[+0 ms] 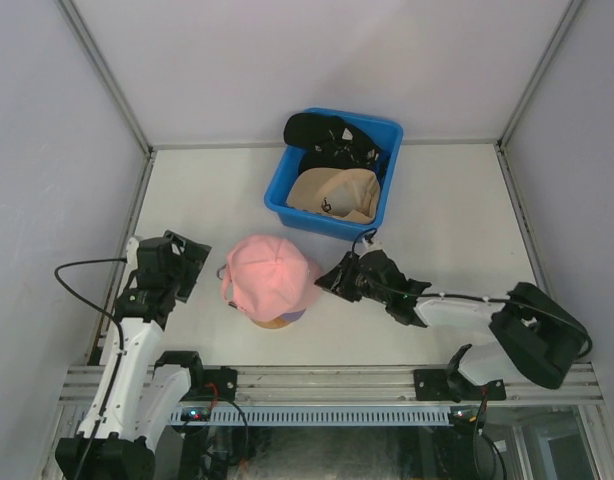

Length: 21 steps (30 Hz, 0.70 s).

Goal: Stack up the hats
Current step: Stack the hat on the hat.

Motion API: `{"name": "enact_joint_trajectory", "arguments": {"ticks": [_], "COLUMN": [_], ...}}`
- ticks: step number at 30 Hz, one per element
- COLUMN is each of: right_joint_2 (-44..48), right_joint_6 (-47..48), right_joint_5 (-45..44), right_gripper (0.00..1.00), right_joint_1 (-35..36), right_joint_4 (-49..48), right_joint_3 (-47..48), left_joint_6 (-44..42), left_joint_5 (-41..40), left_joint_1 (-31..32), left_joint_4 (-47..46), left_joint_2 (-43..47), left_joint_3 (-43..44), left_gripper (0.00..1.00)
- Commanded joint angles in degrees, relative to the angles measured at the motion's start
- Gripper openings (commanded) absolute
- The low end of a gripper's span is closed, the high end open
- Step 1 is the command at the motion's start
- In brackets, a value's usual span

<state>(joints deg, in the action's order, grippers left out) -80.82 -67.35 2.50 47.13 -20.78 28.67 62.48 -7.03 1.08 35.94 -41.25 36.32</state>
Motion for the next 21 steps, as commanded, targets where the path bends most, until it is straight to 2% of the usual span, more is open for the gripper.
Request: {"name": "enact_joint_trajectory", "arguments": {"ticks": [1, 8, 11, 16, 21], "right_joint_2": [8.79, 16.90, 16.66, 12.13, 2.03], "right_joint_6": [3.61, 8.23, 10.70, 14.49, 16.22], "right_joint_5": [-3.59, -10.85, -14.51, -23.27, -26.15], "right_gripper": [0.36, 0.34, 0.23, 0.02, 0.00], "right_joint_1": [1.14, 7.81, 12.86, 23.51, 28.88], "right_joint_4": [6.83, 17.04, 18.07, 17.01, 10.23], "right_joint_3": [1.64, 1.70, 1.71, 3.76, 6.52], "left_joint_6": [1.87, 4.62, 5.01, 3.34, 1.88], "left_joint_5": [0.97, 2.70, 1.84, 0.02, -1.44], "left_joint_1": [-1.66, -2.84, -2.94, -3.04, -3.03], "left_joint_4": [-2.95, -5.26, -4.93, -3.15, -0.28], "left_joint_2": [0.50, 0.40, 0.90, 0.10, -1.03], "left_joint_3": [-0.99, -3.06, -2.18, 2.69, 7.25], "left_gripper": [1.00, 1.00, 1.00, 1.00, 1.00]}}
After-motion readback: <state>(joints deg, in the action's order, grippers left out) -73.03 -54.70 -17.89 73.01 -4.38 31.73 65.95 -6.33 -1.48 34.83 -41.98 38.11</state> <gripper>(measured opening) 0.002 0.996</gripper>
